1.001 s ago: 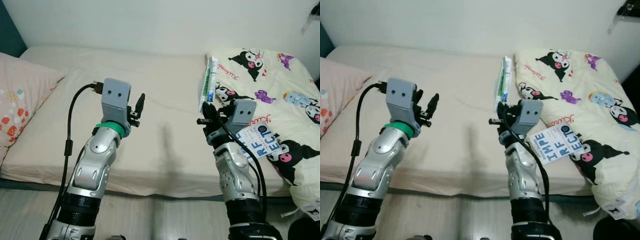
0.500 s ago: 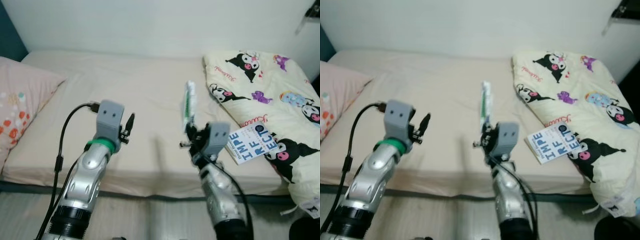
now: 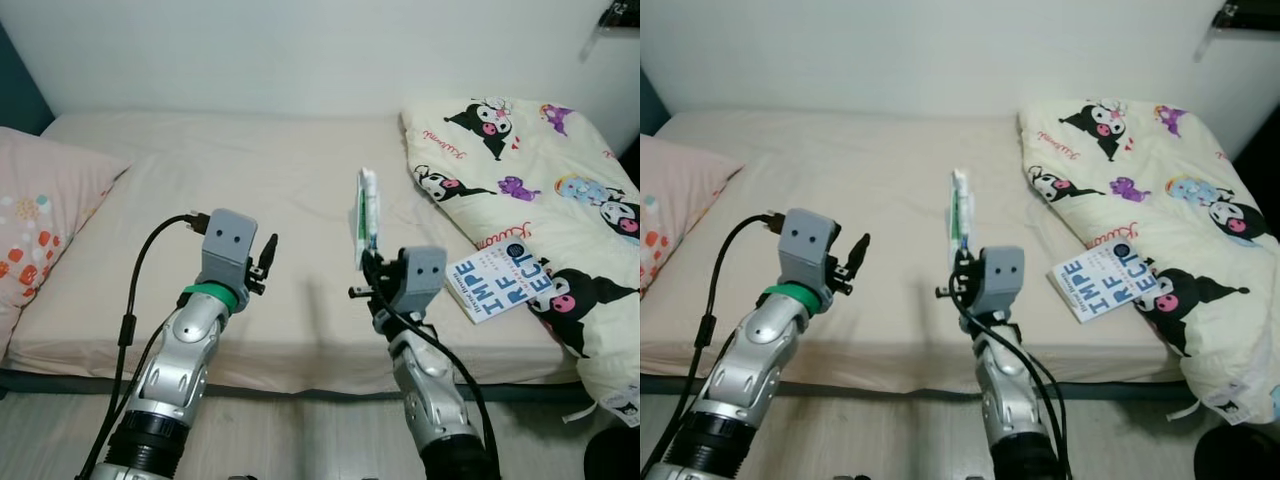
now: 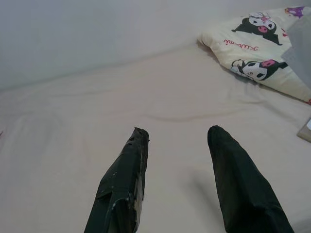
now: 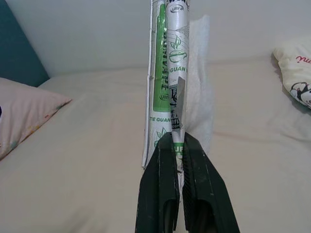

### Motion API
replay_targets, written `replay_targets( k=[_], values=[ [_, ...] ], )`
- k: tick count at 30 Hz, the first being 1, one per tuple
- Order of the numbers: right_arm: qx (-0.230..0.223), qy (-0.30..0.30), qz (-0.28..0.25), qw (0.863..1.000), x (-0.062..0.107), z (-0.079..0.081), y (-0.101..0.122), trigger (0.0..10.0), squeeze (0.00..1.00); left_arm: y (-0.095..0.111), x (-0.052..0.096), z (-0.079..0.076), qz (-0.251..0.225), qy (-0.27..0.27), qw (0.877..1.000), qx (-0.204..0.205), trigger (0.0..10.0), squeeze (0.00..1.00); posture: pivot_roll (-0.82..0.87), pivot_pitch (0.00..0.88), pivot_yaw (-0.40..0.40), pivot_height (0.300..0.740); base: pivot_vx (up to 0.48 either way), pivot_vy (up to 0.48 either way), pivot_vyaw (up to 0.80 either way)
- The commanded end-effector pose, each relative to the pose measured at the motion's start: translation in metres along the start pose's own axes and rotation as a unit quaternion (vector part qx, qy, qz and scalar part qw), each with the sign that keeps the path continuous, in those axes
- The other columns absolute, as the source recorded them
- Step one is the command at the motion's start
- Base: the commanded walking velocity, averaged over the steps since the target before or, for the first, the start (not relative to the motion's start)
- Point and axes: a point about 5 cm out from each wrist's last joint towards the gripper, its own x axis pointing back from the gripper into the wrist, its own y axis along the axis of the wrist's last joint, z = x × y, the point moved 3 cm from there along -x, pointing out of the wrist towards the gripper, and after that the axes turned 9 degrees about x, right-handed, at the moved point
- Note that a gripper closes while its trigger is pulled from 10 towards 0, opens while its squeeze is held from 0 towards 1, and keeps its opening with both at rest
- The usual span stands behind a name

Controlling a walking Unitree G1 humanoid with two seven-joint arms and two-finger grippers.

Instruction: Clean up the room

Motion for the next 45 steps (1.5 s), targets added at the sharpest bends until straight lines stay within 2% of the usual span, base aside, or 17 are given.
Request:
replay_targets(
  k=[1, 16, 23, 45],
  values=[
    [-0.006, -0.005, 0.003, 1.000, 0.0010, 0.0004, -0.0036, 10.0, 0.00, -0.0048, 0.0010, 0.0004, 0.007, 0.002, 1.000, -0.006, 10.0, 0.00, -0.02, 0.000, 0.081, 0.735, 0.000, 0.000, 0.00],
    [-0.013, -0.004, 0.005, 1.000, 0.0001, 0.0019, -0.0052, 10.0, 0.00, -0.0041, -0.0032, -0.0027, 0.007, -0.007, 1.000, -0.005, 10.0, 0.00, -0.02, 0.000, 0.084, 0.735, 0.000, 0.000, 0.00],
    [-0.014, -0.002, 0.005, 1.000, -0.0012, 0.0020, -0.0058, 10.0, 0.00, -0.0030, -0.0052, -0.0008, 0.005, -0.001, 1.000, -0.002, 10.0, 0.00, -0.02, 0.000, 0.085, 0.735, 0.000, 0.419, 0.00],
    [-0.017, -0.003, 0.009, 1.000, -0.0009, 0.0031, -0.0101, 10.0, 0.00, 0.0010, -0.0064, 0.0003, -0.004, -0.001, 1.000, -0.016, 10.0, 0.00, -0.01, 0.000, 0.095, 0.735, 0.000, 0.000, 0.00]
  ],
)
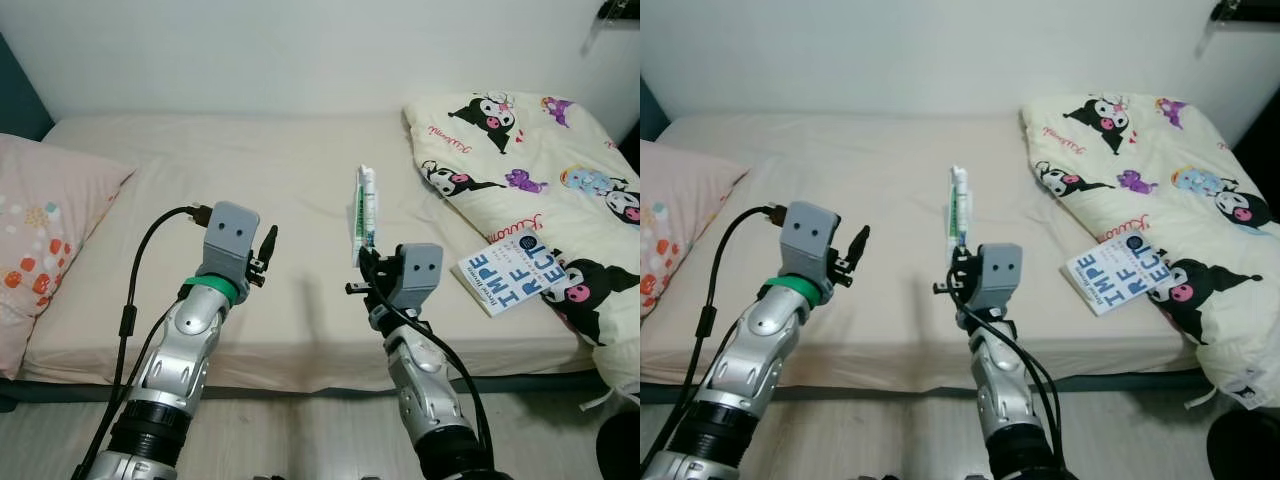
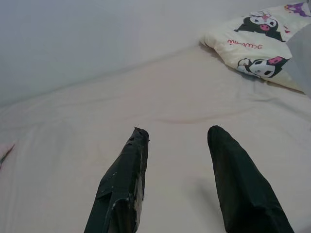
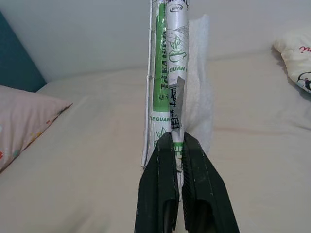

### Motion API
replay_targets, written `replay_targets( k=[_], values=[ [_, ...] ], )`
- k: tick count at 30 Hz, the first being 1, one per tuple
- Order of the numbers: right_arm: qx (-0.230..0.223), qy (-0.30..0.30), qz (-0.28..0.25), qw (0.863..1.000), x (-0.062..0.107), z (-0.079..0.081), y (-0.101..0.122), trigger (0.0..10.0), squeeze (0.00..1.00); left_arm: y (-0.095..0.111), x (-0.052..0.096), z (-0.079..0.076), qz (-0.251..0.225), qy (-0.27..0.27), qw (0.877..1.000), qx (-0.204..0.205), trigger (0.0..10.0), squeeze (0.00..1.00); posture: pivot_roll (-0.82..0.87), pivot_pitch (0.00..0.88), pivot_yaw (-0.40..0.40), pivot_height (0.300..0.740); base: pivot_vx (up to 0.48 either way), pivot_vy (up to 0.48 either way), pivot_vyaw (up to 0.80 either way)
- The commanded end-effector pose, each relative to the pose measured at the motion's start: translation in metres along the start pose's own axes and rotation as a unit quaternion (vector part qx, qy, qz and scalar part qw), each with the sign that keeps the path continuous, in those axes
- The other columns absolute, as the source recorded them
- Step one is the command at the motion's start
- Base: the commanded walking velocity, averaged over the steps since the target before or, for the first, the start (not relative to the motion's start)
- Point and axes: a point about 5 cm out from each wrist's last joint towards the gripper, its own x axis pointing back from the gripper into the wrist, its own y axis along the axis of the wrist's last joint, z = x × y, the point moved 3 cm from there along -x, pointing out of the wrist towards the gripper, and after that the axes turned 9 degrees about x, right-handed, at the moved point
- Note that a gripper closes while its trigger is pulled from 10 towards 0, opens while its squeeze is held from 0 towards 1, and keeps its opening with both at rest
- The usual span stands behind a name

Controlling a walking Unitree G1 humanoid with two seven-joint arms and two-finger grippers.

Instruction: Clean up the room

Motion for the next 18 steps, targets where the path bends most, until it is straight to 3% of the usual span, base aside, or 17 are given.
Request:
replay_targets(
  k=[1, 13, 18],
  values=[
    [-0.004, 0.002, 0.008, 1.000, 0.0028, 0.0022, -0.0060, 10.0, 0.00, -0.0048, 0.0007, -0.0012, 0.006, -0.003, 1.000, 0.002, 10.0, 0.00, -0.01, 0.000, 0.095, 0.735, 0.000, 0.000, 0.00],
    [-0.002, 0.008, 0.007, 1.000, 0.0024, 0.0052, -0.0064, 10.0, 0.00, -0.0048, 0.0016, 0.0002, 0.005, -0.007, 1.000, 0.005, 10.0, 0.00, -0.01, 0.000, 0.096, 0.735, 0.000, 0.000, 0.00],
    [0.002, 0.010, 0.006, 1.000, 0.0013, 0.0063, -0.0056, 10.0, 0.00, -0.0048, 0.0015, 0.0006, 0.004, -0.006, 1.000, 0.005, 10.0, 0.00, -0.01, 0.000, 0.095, 0.735, -0.334, 0.000, 0.00]
  ],
)
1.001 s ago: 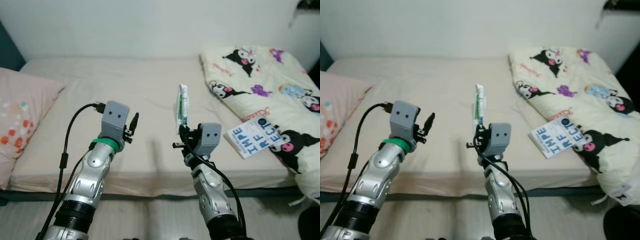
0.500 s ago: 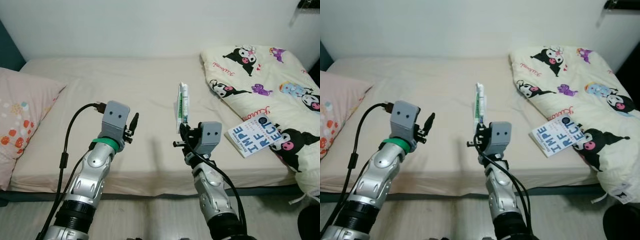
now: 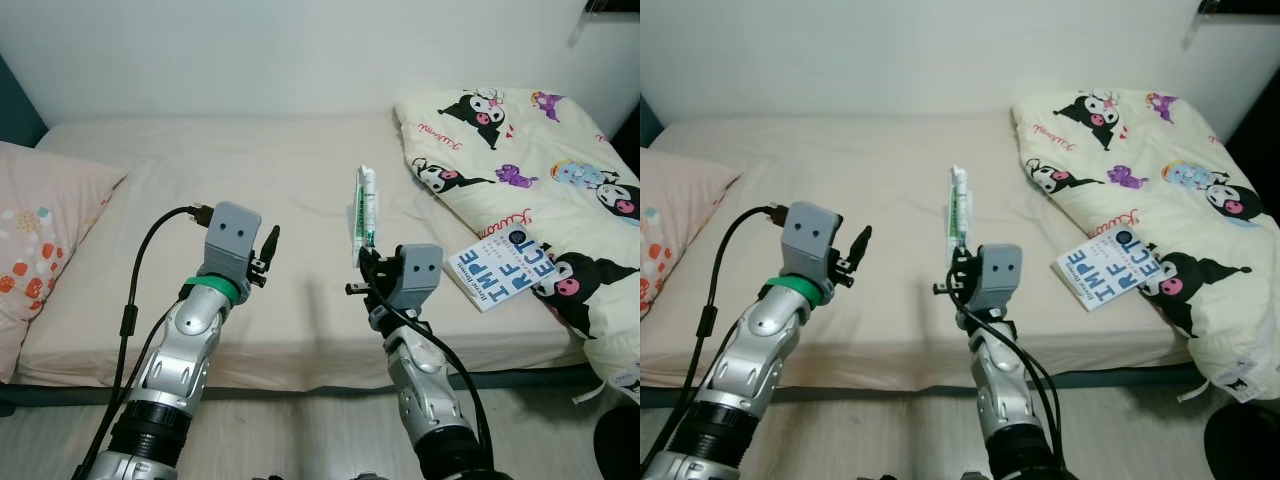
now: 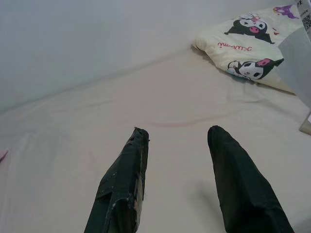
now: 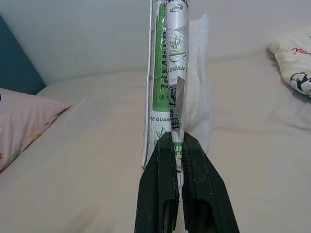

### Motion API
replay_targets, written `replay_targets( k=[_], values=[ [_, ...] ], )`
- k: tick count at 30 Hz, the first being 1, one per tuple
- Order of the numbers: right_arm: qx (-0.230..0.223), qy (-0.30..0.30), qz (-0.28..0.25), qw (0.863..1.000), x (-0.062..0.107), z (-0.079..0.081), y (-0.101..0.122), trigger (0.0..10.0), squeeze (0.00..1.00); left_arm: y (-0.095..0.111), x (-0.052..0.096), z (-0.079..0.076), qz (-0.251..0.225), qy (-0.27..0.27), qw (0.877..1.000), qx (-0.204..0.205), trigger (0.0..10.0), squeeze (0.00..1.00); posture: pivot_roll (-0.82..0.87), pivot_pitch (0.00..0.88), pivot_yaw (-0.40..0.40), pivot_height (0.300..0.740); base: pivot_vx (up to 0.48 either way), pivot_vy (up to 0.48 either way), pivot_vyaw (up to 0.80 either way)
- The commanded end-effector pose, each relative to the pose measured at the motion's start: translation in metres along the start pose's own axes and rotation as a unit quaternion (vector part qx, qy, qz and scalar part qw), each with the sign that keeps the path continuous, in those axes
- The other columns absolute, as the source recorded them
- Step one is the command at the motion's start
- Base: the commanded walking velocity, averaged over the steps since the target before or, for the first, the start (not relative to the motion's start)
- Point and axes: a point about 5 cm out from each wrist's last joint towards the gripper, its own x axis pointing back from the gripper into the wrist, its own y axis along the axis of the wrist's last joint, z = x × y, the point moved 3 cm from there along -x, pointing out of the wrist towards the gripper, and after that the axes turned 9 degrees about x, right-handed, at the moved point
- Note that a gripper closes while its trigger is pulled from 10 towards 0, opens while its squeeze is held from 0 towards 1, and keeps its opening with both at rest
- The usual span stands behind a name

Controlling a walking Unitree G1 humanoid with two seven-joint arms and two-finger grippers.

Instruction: Clean up the room

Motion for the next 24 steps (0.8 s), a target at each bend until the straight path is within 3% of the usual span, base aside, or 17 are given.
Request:
replay_targets(
  k=[1, 24],
  values=[
    [-0.001, 0.007, 0.006, 1.000, 0.0008, 0.0047, -0.0046, 10.0, 0.00, -0.0058, 0.0015, 0.0020, 0.008, 0.002, 1.000, 0.005, 10.0, 0.00, -0.01, 0.000, 0.095, 0.735, -0.356, 0.000, 0.00],
    [-0.001, 0.008, 0.008, 1.000, -0.0020, 0.0061, -0.0042, 10.0, 0.00, -0.0056, 0.0006, 0.0032, 0.007, 0.003, 1.000, 0.002, 10.0, 0.00, -0.01, 0.000, 0.098, 0.735, -0.352, 0.000, 0.00]
  ],
)
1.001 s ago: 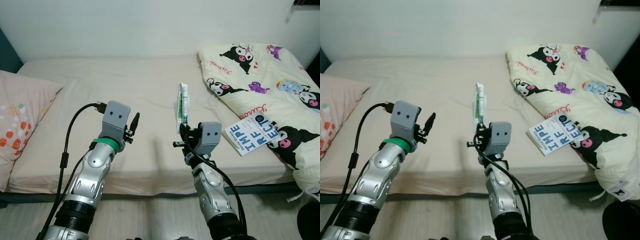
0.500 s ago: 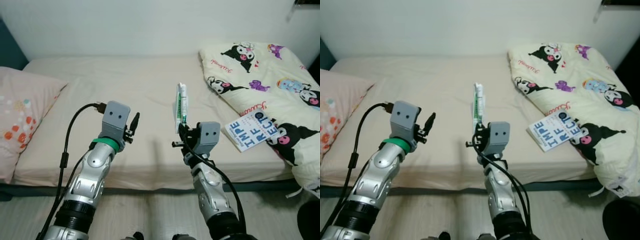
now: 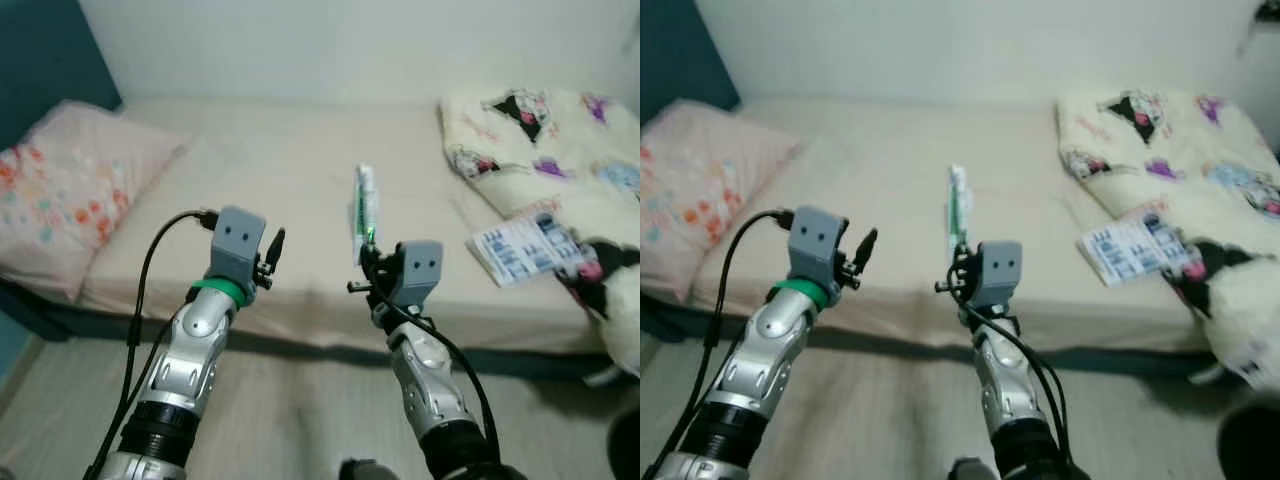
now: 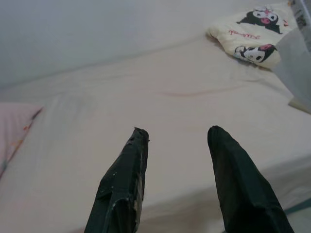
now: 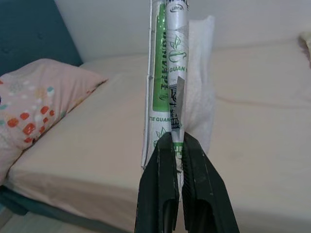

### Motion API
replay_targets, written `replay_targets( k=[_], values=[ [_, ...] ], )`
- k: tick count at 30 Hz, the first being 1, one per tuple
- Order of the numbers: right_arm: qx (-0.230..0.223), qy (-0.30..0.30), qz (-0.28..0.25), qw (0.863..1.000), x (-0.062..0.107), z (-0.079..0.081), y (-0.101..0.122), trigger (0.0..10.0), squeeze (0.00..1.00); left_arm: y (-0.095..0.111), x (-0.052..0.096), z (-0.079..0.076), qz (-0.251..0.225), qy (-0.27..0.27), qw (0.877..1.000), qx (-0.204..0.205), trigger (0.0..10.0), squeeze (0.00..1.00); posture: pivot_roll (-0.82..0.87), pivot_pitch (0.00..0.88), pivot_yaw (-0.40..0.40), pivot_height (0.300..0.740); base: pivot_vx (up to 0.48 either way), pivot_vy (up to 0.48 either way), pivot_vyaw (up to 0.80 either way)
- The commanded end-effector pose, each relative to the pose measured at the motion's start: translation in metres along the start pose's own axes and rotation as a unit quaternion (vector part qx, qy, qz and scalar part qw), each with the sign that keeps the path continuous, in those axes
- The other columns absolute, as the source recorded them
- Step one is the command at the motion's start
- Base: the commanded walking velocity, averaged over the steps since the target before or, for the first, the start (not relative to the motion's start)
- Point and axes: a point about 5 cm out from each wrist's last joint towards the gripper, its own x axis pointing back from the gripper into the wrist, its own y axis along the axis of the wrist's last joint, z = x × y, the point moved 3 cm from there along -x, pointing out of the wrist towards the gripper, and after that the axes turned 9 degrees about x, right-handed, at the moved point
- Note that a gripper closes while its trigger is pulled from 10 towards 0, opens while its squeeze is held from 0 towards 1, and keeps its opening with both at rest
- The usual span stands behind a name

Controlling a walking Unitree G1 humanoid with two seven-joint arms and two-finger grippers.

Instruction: Clean up the room

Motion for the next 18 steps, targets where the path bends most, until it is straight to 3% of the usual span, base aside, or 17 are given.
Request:
replay_targets(
  k=[1, 6, 18],
  values=[
    [-0.001, 0.006, 0.004, 1.000, 0.0000, 0.0043, -0.0023, 10.0, 0.00, -0.0025, 0.0008, 0.0027, 0.004, 0.004, 1.000, 0.003, 10.0, 0.00, -0.01, 0.000, 0.100, 0.735, -0.326, 0.000, 0.00],
    [-0.004, 0.013, 0.002, 1.000, -0.0003, 0.0059, -0.0020, 10.0, 0.00, -0.0024, 0.0005, 0.0030, 0.003, 0.003, 1.000, 0.002, 10.0, 0.00, -0.01, 0.000, 0.100, 0.735, -0.065, 0.000, 0.17],
    [0.001, 0.036, -0.009, 0.999, -0.0018, 0.0132, 0.0018, 10.0, 0.00, -0.0033, 0.0001, 0.0011, 0.007, 0.000, 1.000, -0.001, 10.0, 0.00, 0.00, 0.000, 0.100, 0.735, 0.000, 0.000, 0.76]
  ],
)
